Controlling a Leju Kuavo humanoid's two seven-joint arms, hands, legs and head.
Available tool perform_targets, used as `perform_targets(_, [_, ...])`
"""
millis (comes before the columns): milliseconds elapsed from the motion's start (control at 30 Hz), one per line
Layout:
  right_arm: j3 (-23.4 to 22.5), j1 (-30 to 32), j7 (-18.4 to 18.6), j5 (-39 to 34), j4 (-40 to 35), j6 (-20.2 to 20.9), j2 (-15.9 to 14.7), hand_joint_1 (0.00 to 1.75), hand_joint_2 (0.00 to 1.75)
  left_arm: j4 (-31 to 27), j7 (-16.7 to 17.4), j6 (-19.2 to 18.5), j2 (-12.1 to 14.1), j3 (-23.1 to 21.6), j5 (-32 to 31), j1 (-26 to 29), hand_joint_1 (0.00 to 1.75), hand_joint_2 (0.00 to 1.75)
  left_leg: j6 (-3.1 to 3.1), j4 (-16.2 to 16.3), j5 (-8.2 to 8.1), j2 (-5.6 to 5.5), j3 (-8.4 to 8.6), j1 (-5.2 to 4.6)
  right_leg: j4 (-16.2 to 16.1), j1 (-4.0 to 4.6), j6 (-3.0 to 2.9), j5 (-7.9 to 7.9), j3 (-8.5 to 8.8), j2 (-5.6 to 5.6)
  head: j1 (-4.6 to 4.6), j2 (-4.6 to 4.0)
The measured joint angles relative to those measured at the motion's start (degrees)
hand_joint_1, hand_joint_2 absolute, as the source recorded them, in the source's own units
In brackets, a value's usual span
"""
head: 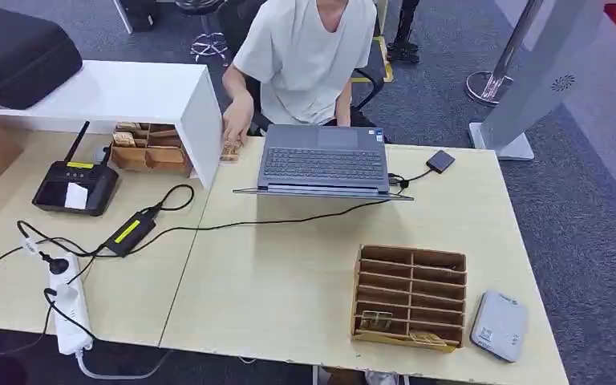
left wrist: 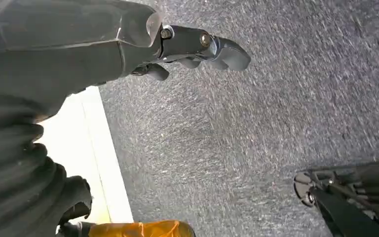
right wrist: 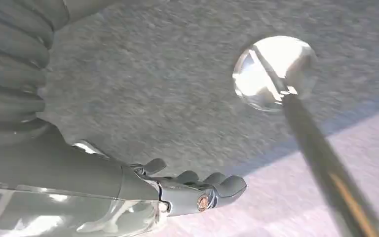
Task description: Pass the card to the sensor for recognition and then transmit it.
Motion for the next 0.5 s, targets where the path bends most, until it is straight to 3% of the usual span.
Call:
perform_targets(167, [0.7,-3.0,-5.4,0.0,-1.0,0.9,-2.9,0.0,1.75,0.0,-0.1,-0.5,0.4,0.0,-0.5,0.0,0.0,1.75,0.0,0.0,0.0,-0.02,-0.02,0.04,0.0,0.02,-0.02,-0.01,-0.01,-0.02,0.02,0.0])
perform_targets(367, [0.9,-5.0,-18.4,-0.1,-1.6,2.8,-3.8,0.0,1.75,0.0,-0.2,-0.4,0.5,0.0,-0.7,0.0,0.0,1.75,0.0,0.0,0.0,-0.04,-0.04,0.07,0.0,0.05,-0.02,-0.01,-0.01,-0.06,0.02,0.0])
perform_targets(500, [1.2,-5.6,-19.4,-0.1,-1.7,2.8,-3.8,0.0,1.75,0.0,-0.2,-0.3,0.5,0.0,-0.7,0.0,0.0,1.75,0.0,0.0,0.0,-0.07,-0.05,0.08,0.0,0.05,-0.02,-0.01,-0.01,-0.09,0.04,0.0])
